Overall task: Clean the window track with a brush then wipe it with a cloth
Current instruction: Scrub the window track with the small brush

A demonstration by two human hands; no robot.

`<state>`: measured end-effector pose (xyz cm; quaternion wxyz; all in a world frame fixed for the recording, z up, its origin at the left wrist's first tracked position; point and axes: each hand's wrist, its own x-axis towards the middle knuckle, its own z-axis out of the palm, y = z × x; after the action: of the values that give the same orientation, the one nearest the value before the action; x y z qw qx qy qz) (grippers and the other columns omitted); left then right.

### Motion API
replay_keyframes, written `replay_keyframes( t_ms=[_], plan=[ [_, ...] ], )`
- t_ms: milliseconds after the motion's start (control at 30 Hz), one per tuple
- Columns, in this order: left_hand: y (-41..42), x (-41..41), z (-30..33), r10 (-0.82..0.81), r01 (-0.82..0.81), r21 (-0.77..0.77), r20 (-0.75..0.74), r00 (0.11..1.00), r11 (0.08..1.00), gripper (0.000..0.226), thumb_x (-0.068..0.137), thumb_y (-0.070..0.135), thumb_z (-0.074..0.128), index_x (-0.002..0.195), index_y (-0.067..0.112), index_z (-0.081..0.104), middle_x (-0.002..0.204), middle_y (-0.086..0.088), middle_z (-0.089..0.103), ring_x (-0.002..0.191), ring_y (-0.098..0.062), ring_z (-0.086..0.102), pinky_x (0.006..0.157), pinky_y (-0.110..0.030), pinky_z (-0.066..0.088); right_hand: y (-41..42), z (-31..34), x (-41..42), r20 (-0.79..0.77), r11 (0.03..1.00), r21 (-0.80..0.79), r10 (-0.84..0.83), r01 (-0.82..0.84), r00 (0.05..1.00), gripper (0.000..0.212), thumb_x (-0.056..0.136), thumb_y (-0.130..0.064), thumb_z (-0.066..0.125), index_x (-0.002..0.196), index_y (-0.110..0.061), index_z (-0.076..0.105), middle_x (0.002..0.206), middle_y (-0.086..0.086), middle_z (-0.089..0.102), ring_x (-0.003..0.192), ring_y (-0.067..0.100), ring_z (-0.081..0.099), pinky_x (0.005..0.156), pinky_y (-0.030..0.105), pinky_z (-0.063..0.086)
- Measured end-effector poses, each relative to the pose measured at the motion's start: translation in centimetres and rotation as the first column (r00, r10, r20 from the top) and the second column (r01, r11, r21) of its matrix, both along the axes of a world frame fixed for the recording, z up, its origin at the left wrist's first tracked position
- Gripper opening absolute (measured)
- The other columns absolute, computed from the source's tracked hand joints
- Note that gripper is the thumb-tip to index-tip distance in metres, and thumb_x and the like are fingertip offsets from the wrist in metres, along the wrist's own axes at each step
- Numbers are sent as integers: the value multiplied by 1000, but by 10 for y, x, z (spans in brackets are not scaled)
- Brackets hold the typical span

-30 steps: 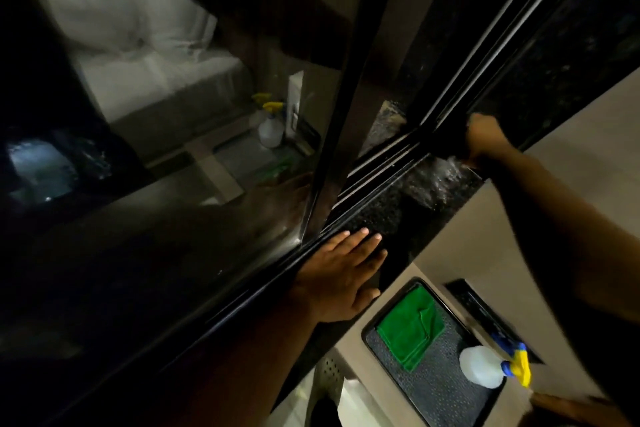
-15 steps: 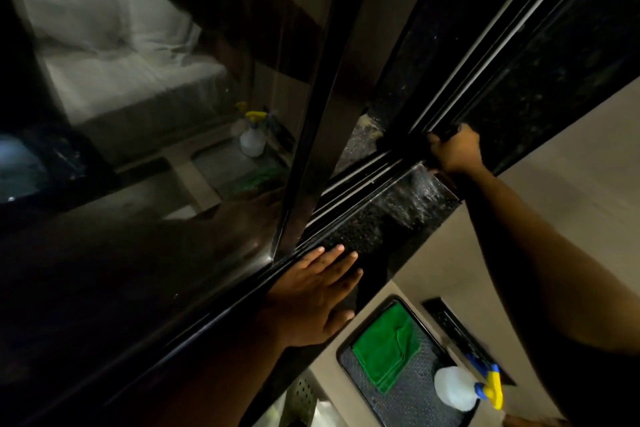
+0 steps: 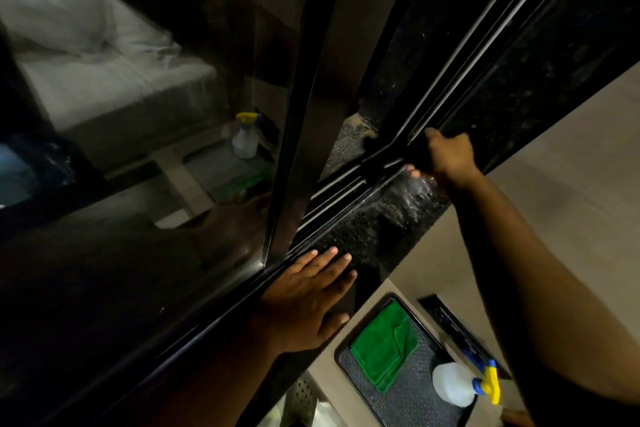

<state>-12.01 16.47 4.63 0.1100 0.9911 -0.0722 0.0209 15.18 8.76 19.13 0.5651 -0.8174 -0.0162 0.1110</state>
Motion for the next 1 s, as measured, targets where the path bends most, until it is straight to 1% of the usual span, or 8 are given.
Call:
replay_keyframes(
  t_ms=[67,167,333,433,533,633,867,1000],
  plan=[
    [0,0,1,7,-8,13,14,1000,1000,66,96,57,27,152,23,23,163,-2,13,151,-22,8,121,-45,7,-9,2,12,197,967,-62,-231,248,953,16,90,-18,56,77,-10,55,76,8,61,60,17,63,36,14,40],
    [0,1,0,8,-8,4,6,1000,1000,65,96,56,29,152,23,26,163,-2,15,150,-23,11,121,-46,11,2,-22,2,129,962,-273,54,-17,990,24,92,-19,54,69,-12,56,70,11,67,62,24,66,48,18,50],
    [0,1,-1,7,-7,7,2,1000,1000,65,96,57,27,152,24,24,164,-1,13,151,-22,7,121,-47,6,8,-5,5,-23,999,34,12,-11,1000,23,94,-20,48,78,-6,56,45,3,64,39,14,61,35,18,45],
    [0,1,0,13,-13,15,13,1000,1000,64,96,57,30,151,23,29,162,-2,19,150,-24,14,123,-44,9,8,-16,-1,157,989,-145,-16,39,988,21,91,-17,53,72,-9,55,69,12,69,50,16,64,43,22,52],
    [0,0,-1,13,-13,-19,14,1000,1000,64,96,56,31,151,23,29,162,-2,19,150,-23,14,122,-43,12,20,-17,-7,-98,962,-124,233,-245,967,30,89,-27,51,80,-1,62,57,17,67,41,24,64,38,26,51],
    [-1,0,0,11,-11,-16,11,1000,1000,63,96,56,33,150,23,32,161,-2,22,149,-24,18,122,-43,15,15,-14,9,61,997,-40,-63,66,996,25,91,-20,53,93,3,60,60,10,64,42,14,62,37,17,47],
    [0,1,3,8,-9,11,5,1000,1000,64,96,55,33,150,22,31,161,-3,22,149,-25,17,115,-40,9,8,-1,25,60,998,-60,-11,15,998,25,90,-22,52,67,-13,55,60,12,66,57,30,68,52,43,59],
    [0,-1,-1,4,-4,6,-10,1000,1000,64,97,55,30,152,23,26,163,-1,15,151,-23,8,117,-41,6,10,-8,29,222,900,-435,123,-15,967,23,90,-25,56,89,-3,61,86,21,68,76,31,71,70,37,56]
  ],
)
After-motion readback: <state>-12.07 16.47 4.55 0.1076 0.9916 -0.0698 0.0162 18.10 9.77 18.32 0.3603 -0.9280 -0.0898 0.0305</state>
